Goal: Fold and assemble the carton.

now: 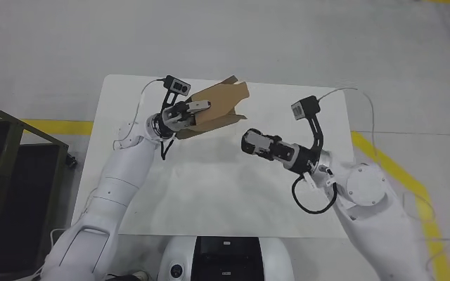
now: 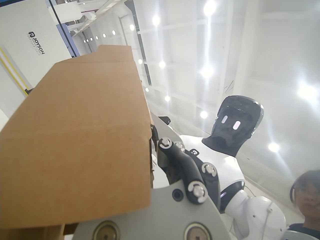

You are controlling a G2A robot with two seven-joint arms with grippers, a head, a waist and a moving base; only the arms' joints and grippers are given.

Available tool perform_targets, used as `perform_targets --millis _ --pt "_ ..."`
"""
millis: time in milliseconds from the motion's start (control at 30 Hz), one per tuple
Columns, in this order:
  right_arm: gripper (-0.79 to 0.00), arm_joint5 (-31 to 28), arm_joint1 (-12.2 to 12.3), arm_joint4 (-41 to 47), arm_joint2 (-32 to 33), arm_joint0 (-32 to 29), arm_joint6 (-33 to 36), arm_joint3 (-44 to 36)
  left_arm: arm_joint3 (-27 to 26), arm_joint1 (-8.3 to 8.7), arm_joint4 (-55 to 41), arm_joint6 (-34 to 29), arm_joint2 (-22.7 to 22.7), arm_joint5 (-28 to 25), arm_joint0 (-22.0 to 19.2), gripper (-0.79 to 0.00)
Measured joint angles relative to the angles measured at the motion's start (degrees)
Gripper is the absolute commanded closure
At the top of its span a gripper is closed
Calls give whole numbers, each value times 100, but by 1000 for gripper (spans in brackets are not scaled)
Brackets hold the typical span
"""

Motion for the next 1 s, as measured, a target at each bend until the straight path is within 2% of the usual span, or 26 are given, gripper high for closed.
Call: perform_targets --millis 133,300,467,600,833,1000 --pt "-785 -432 6 -520 76 -43 -256 -174 122 -59 -50 -168 25 168 -54 0" --pt "-785 -695 -2 -1337 -1 24 -514 -310 290 -127 -108 -330 82 331 -135 0" --pt "-785 -978 7 -2688 -17 5 -930 -483 542 -144 -15 -631 74 630 -289 0" --pt "-785 -1202 25 -3776 -14 -121 -1197 -677 807 -98 273 -841 64 1003 -546 0" --pt "-785 -1570 51 -5334 -139 -359 -1479 -901 734 82 982 -833 234 1945 -1049 0" --pt "-785 -1647 44 -6253 -350 -463 -1711 -893 816 154 983 -833 369 2216 -1236 0"
